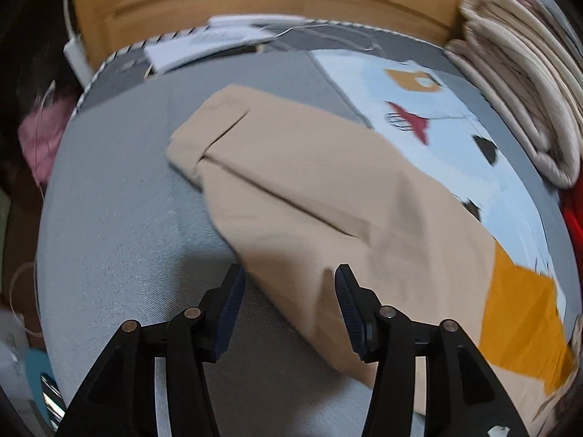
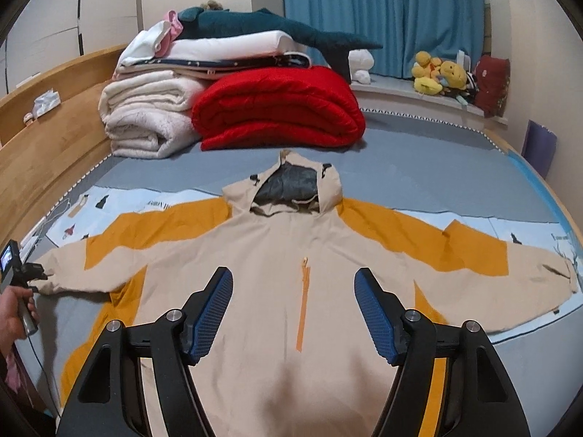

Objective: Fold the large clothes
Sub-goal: 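Grasp the sleeve cuff with the left tool and fold it across the jacket body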

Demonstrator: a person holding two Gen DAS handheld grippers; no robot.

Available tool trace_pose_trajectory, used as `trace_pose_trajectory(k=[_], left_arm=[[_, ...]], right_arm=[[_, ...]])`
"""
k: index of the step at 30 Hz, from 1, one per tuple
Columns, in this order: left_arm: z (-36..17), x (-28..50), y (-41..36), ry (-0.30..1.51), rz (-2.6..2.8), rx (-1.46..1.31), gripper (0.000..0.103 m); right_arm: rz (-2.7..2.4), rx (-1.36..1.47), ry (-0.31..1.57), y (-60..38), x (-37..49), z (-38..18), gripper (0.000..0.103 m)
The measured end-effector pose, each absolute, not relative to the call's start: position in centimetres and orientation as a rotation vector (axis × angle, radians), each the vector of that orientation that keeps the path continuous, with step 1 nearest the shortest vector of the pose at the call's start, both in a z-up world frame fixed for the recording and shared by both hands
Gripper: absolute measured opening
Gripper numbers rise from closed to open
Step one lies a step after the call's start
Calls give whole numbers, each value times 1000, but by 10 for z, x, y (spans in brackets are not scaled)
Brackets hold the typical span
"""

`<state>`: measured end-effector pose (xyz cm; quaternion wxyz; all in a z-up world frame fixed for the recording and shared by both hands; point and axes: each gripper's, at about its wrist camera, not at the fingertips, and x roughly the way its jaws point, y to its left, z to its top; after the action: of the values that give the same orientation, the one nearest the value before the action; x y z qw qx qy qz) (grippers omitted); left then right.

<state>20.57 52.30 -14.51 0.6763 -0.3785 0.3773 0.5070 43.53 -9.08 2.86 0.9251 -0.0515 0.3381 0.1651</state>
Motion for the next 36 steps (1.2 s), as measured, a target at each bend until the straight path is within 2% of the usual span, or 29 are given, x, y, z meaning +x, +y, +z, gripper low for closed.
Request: trace_pose_trajectory(k=[4, 7, 8, 9, 10, 12, 17, 19, 21, 24, 27, 29, 32, 35, 36], left_arm=[[-156, 199, 534, 851, 1141, -892, 48], [-158, 196, 539, 826, 1133, -907, 47], [-158, 197, 540, 820, 1131, -898, 37], [-157, 198, 541, 813, 1117, -892, 13], [-156, 200, 541, 814, 1115, -881, 6], [-145, 202, 538, 792, 1142, -835, 2], [-59, 235, 492, 636, 1055, -621, 0], [-19, 247, 455, 579, 965, -557, 0], [15, 262, 412, 548, 868, -517, 0], [50, 283, 341, 538, 689, -464, 0], [57, 309, 265, 560, 493, -385, 0], [49, 324, 217, 591, 369, -318, 0], [25, 353, 142, 678, 154, -264, 0], [-3, 369, 100, 766, 43, -248, 1], [-18, 375, 93, 830, 15, -275, 5]], right_arm=[[341, -122, 732, -87, 438, 17, 54], [339, -123, 749, -86, 440, 11, 54], [341, -121, 753, -86, 441, 10, 54], [342, -122, 756, -85, 441, 9, 54], [344, -122, 758, -85, 442, 9, 54], [344, -123, 761, -84, 443, 8, 54], [344, -111, 779, -87, 447, 7, 53], [351, -116, 801, -88, 450, 5, 28], [339, -113, 836, -93, 454, 3, 23], [329, -69, 878, -102, 455, 4, 23], [322, -31, 898, -110, 449, 7, 24], [321, -17, 901, -114, 443, 9, 24], [338, -25, 909, -117, 434, 7, 33], [307, -3, 928, -126, 428, 2, 38], [297, 20, 941, -130, 427, -1, 38]])
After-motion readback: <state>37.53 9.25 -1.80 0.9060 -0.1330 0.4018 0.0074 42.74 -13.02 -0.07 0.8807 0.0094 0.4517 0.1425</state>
